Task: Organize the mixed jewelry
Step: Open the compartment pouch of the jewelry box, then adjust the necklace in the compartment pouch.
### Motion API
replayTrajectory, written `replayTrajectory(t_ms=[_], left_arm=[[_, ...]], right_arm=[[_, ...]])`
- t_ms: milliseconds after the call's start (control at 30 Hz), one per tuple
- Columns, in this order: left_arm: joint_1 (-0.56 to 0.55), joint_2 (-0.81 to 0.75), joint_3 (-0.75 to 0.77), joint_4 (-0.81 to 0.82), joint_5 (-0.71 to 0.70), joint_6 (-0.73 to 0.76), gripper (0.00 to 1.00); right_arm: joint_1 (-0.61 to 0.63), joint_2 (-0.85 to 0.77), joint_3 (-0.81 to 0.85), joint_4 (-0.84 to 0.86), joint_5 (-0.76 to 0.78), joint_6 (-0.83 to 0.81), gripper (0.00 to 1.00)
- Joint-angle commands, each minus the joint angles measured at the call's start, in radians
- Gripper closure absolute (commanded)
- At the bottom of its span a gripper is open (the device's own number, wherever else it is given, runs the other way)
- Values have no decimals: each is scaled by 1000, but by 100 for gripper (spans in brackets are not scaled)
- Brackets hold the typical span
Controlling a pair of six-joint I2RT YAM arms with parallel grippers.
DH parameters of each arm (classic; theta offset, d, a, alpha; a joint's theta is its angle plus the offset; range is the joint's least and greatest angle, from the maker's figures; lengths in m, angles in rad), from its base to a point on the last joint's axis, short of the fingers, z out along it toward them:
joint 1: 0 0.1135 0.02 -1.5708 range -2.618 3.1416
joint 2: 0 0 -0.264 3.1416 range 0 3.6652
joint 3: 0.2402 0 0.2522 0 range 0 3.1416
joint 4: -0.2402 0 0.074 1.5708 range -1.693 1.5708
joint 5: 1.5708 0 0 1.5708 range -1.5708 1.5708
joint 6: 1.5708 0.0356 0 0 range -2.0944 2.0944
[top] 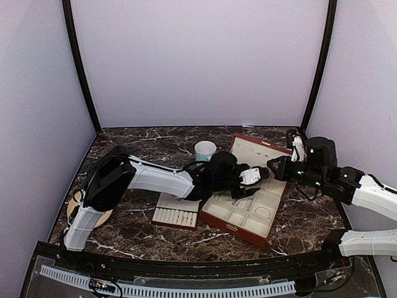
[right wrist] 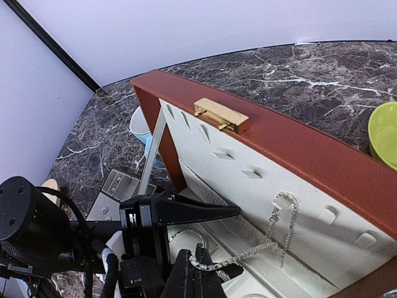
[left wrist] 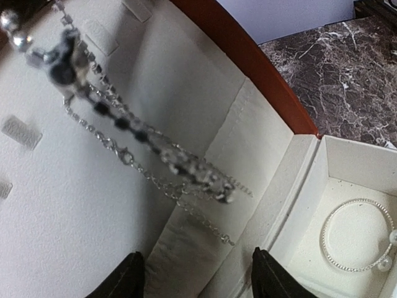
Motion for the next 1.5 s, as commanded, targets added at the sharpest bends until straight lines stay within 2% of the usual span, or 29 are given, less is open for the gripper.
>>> replayTrajectory(t_ms=[0, 267, 467, 567, 767, 933, 1467], left_arm=[[5, 2, 7, -51, 12, 9, 41], [0, -1, -9, -51, -13, 11, 65], [-14, -1, -18, -29, -30, 27, 77], [-19, -2, -26, -21, -36, 35, 86], [-26, -5, -49, -8, -41, 42, 97], [-37, -28, -96, 34, -44, 36, 100], [-74, -84, -200, 95, -27, 54, 100]], right_arm=[[-2, -7, -11, 47, -9, 0, 100], [-1, 0, -14, 57, -5, -6, 100], [-1, 20, -24, 87, 36, -13, 100], [1, 23, -21, 113, 53, -18, 100], [4, 39, 0, 136, 100, -33, 100], [7, 60, 0, 151, 131, -47, 100], [31, 167, -15, 271, 165, -68, 100]])
